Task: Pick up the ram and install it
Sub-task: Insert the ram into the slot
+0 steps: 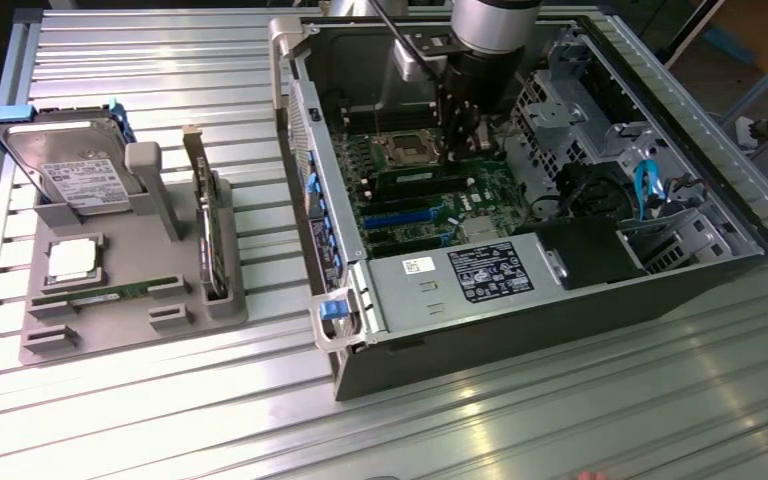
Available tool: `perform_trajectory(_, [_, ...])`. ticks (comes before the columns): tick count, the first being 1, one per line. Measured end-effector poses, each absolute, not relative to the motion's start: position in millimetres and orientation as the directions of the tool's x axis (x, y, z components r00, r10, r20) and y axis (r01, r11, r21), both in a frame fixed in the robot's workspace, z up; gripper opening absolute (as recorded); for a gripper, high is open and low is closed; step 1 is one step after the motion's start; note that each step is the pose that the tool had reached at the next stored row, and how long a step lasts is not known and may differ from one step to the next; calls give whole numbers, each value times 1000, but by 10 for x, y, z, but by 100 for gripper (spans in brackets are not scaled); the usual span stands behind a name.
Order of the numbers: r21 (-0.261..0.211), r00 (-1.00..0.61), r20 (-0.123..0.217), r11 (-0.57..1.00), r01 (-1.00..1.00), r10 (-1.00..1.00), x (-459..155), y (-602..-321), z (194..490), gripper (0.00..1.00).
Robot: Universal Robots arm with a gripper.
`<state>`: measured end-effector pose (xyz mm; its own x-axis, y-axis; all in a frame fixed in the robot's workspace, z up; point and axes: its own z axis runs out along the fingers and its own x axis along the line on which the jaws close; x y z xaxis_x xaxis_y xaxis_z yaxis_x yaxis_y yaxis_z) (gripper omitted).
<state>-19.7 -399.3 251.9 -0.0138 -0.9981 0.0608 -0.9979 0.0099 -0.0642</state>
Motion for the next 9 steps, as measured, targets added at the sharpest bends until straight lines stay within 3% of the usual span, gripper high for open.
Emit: perform_trajectory(9, [-63,-14,61,10,-998,-998,-195,-3994,2533,12])
